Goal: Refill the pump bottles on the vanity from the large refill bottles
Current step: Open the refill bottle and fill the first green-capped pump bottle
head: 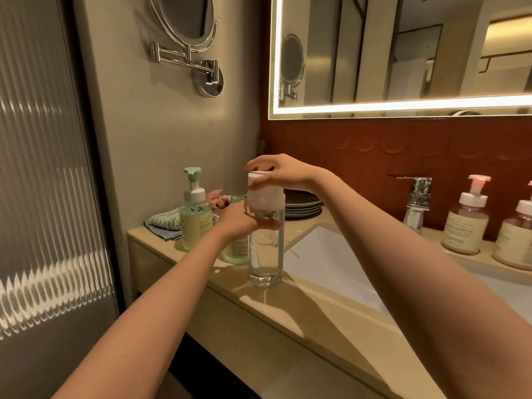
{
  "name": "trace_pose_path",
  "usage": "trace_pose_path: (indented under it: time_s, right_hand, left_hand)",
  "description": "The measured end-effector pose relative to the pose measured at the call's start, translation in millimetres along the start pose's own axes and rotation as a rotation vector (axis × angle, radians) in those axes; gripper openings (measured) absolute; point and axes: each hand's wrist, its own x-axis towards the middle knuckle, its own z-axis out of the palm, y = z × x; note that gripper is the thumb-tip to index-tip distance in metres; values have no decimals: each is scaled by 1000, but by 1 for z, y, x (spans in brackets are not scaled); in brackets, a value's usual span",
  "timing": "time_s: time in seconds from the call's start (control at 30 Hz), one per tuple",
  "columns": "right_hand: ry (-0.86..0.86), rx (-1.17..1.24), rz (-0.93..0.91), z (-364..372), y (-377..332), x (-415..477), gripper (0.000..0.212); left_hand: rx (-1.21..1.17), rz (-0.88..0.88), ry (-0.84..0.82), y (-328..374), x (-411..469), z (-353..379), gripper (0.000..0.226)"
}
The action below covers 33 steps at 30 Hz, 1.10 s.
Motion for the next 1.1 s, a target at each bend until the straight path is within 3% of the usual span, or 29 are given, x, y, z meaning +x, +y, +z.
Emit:
trace_pose_path:
  time_s: [0.07,0.13,0.2,0.3,0.37,0.47,0.57,0.73,0.83,0.9,1.0,1.1]
  right_hand:
    - [-10,-27,50,-1,-8,4,57]
    - [-23,-269,173,0,-14,7,76]
    - [-68,-455,253,-3,-20,7,77]
    - [-139,-311,170,-10,-27,6,55]
    - [-153,-248,164,-10,-28,3,64]
    - [-97,-389,192,-4,-26,2,63]
    - [-143,-305,165,-2,-24,4,53]
    - [-23,-441,225,5,-20,2,70]
    - [-68,-361,160,5,-24,6,56]
    - [-66,-338,125,3,-28,7,62]
    - [14,-489,204,3,-25,8,69]
    - [-15,-434,207,4,-24,8,54]
  left_hand:
    - [50,29,-13,5,-2,-1,56]
    - [43,23,-14,4,-1,-1,61]
    - [45,24,-19,3,-2,-2,61]
    - [34,27,-19,0,-2,-3,60]
    - [15,32,-17,-1,-3,-3,55]
    - [10,43,3,-3,-2,0,42]
    - [34,61,31,-6,1,3,50]
    - [4,34,46,-6,1,3,58]
    - [44,41,46,-7,2,3,54]
    - [11,30,45,-6,1,3,56]
    - [26,39,58,-4,0,2,57]
    - [42,42,32,-2,-2,2,48]
